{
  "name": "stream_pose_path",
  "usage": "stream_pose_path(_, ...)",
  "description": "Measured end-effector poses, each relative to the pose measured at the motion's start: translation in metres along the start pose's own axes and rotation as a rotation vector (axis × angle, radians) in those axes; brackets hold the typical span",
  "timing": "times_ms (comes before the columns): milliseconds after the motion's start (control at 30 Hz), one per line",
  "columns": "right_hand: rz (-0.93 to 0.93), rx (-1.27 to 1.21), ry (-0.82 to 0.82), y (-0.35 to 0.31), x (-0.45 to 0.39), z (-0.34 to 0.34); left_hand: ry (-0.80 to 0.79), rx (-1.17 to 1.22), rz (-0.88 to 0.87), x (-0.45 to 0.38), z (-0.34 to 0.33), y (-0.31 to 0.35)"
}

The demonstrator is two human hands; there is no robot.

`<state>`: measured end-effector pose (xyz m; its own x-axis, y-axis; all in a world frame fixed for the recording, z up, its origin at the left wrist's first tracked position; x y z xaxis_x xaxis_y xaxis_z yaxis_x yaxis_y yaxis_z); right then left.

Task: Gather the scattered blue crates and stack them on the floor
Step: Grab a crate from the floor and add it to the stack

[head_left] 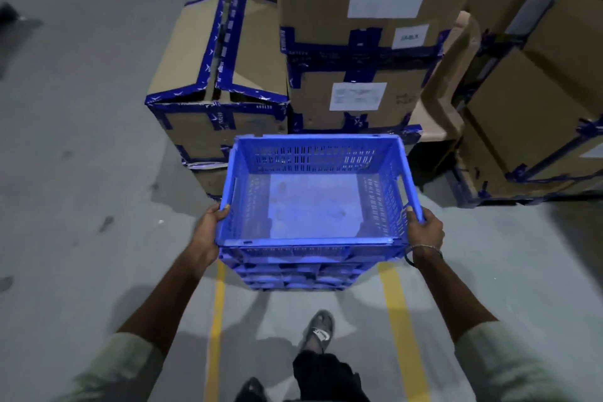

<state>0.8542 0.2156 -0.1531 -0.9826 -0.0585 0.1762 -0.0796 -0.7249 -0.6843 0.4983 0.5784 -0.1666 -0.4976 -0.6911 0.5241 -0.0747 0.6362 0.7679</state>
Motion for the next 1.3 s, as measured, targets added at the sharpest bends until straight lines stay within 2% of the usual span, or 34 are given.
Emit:
stream_pose_path(300, 0.109, 0.229, -0.047, -0.024, -0.019, -0.015, 0.112, -0.070, -0.052, -0.027, 0.005, 0.002)
stream_pose_path(467, 0.108, 0.215, -0.045, -0.028, -0.010, -0.022, 0.150, -0.062, -0.050, -0.032, 0.020, 0.007)
stream_pose_path(733, 0.171, 0.256, -0.144, -0.051, 0.007, -0.048, 0.194, -0.192, -0.089, -0.036, 0.045, 0.028)
stream_pose_path(1133, 0.095, 0.392, -0.073, -0.050, 0.017, -0.041, 0.269, -0.186, -0.121, -0.030, 0.051, 0.027)
stream_pose_path(1300, 0.098, 0.422, -0.042, -0.043, 0.021, -0.038, 0.254, -0.166, -0.122, -0.019, 0.052, 0.020)
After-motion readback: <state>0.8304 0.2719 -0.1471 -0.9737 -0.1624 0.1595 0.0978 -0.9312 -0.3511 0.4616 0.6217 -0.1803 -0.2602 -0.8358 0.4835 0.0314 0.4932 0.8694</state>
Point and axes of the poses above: each hand's wrist, its own x-axis away from the middle knuckle, its own z-axis out of the back of the hand, y = z × x, the point moved 6 cm from there along -x, towards the middle knuckle, and after that the axes turned 10 degrees about x, right-handed, at the moved point
